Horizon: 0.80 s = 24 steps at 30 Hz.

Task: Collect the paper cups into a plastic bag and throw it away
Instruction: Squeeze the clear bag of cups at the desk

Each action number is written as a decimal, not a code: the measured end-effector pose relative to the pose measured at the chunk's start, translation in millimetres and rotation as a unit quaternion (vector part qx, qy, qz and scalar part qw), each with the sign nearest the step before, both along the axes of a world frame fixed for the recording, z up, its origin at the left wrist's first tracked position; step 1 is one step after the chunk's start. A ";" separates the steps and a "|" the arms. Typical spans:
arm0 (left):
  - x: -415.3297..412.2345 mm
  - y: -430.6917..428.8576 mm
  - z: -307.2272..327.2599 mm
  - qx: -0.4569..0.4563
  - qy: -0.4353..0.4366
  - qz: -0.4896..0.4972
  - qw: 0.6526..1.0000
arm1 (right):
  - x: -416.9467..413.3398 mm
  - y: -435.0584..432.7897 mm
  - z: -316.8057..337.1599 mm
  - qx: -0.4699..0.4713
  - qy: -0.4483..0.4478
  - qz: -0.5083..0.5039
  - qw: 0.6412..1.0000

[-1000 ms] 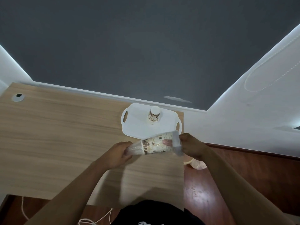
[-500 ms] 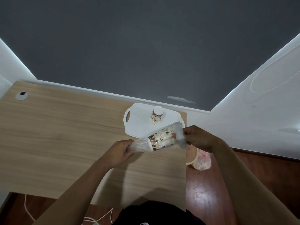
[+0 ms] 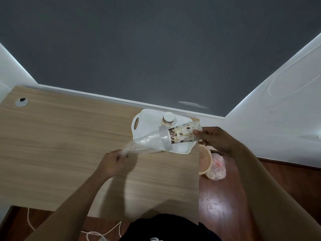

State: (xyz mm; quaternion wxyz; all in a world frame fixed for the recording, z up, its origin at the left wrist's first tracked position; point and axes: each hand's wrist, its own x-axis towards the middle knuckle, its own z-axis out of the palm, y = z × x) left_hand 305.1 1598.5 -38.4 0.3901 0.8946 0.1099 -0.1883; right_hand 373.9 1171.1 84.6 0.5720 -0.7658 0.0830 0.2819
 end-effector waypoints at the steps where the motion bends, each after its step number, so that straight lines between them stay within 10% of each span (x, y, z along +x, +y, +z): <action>1: 0.4 0.3 -2.2 -0.001 0.027 0.031 0.999 | 0.4 -0.7 -0.6 0.007 -0.009 -0.016 1.000; 15: 23.0 -98.9 34.8 -0.469 0.148 0.209 0.845 | -27.0 75.8 -50.9 0.134 0.065 -0.122 0.981; 24: 51.2 -125.9 43.9 -0.383 0.090 0.163 0.905 | -10.5 90.4 -60.6 -0.122 -0.057 0.055 0.989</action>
